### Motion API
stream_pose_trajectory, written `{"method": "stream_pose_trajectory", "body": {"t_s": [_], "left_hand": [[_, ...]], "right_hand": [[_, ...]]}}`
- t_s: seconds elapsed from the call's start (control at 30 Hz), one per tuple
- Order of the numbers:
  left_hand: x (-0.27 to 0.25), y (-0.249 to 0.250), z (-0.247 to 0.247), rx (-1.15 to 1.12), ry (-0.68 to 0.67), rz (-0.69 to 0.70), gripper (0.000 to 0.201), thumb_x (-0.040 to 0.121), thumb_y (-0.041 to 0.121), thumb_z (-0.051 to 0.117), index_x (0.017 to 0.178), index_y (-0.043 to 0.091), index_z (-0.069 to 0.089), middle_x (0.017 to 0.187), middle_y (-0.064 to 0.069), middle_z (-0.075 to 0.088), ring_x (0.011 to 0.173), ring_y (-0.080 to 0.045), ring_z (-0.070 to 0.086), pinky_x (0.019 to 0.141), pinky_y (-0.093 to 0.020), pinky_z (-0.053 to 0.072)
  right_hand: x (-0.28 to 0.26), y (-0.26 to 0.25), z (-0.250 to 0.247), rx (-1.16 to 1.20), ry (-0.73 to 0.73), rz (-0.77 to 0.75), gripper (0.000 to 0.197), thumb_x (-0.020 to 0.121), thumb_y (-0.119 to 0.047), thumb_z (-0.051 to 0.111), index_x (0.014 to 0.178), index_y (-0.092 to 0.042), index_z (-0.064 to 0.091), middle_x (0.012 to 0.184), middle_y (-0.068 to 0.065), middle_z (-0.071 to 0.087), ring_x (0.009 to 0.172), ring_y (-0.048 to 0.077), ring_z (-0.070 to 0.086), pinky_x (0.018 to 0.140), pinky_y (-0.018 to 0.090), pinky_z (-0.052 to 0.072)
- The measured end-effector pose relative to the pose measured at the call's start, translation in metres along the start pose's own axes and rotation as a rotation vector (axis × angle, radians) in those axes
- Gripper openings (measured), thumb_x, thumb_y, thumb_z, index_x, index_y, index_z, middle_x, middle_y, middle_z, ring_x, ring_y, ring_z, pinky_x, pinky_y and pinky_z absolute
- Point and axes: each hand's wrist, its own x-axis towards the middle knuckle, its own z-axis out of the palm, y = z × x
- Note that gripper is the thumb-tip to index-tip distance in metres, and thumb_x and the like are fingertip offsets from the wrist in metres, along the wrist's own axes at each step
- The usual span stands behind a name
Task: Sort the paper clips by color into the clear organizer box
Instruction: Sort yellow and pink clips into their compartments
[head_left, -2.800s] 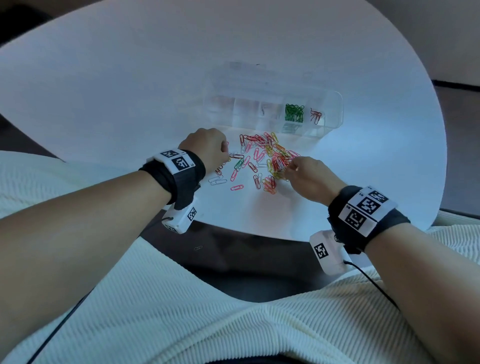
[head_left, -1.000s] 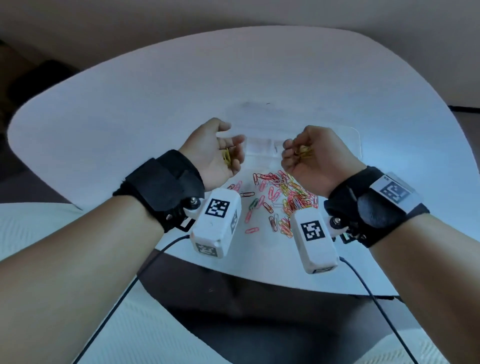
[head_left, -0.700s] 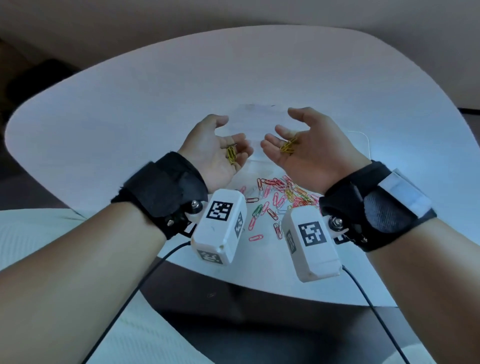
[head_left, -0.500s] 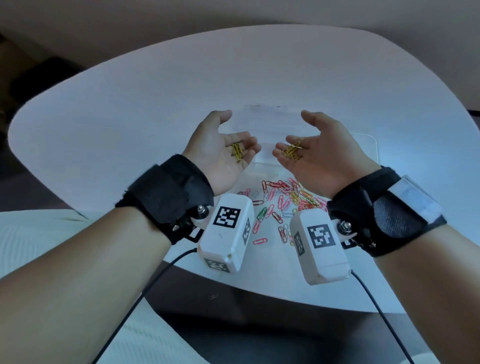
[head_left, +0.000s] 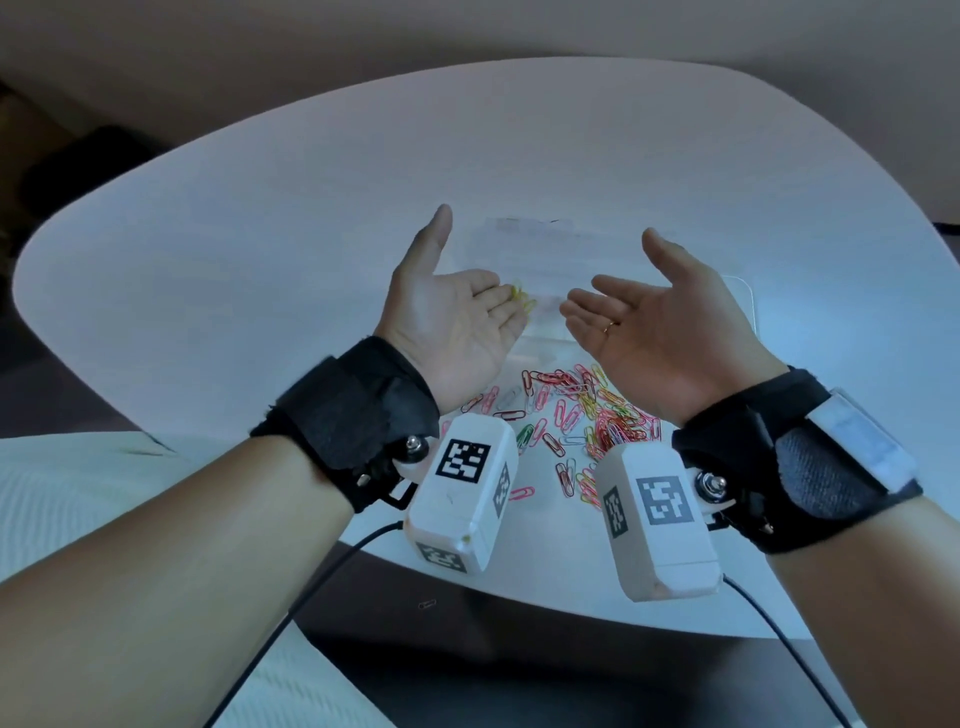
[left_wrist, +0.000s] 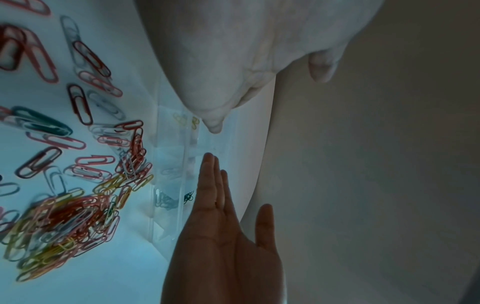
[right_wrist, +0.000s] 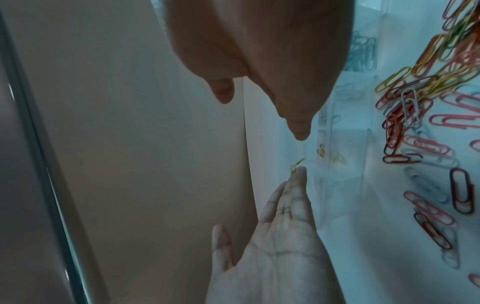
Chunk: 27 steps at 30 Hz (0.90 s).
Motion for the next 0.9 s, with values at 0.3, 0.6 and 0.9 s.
{"method": "stream_pose_trajectory", "body": {"t_s": [0.3,0.6,0.9], "left_hand": [[0.003,-0.004,-0.006,0.412,0.082,0.096,0.032,0.094,0.027,0.052,0.118,0.007,0.060,0.117,-0.014,0.064,0.102,-0.022,0.062,0.091,-0.029,0.049],[-0.010,-0.035,-0.016,1.645,-0.003,0.297,0.015,0.082,0.014,0.059,0.087,0.027,0.065,0.081,0.006,0.065,0.070,-0.014,0.061,0.061,-0.024,0.047],[-0.021,-0.064,-0.028,2.106,-0.115,0.224,0.010,0.079,0.025,0.065,0.080,0.033,0.058,0.081,0.012,0.061,0.078,-0.017,0.061,0.067,-0.028,0.046]], "right_hand": [[-0.022,-0.025,-0.018,-0.088,-0.023,-0.091,0.038,0.098,-0.032,0.049,0.119,-0.003,0.060,0.116,0.017,0.069,0.109,0.028,0.068,0.098,0.034,0.052],[-0.069,-0.023,-0.078,-0.691,0.104,-0.249,0.009,0.093,-0.014,0.059,0.094,-0.012,0.068,0.085,0.009,0.072,0.071,0.022,0.067,0.074,0.031,0.056],[-0.044,0.018,-0.088,-1.525,0.009,-0.340,0.011,0.078,-0.018,0.079,0.085,-0.021,0.072,0.073,-0.007,0.070,0.053,-0.005,0.056,0.056,0.011,0.044]]}}
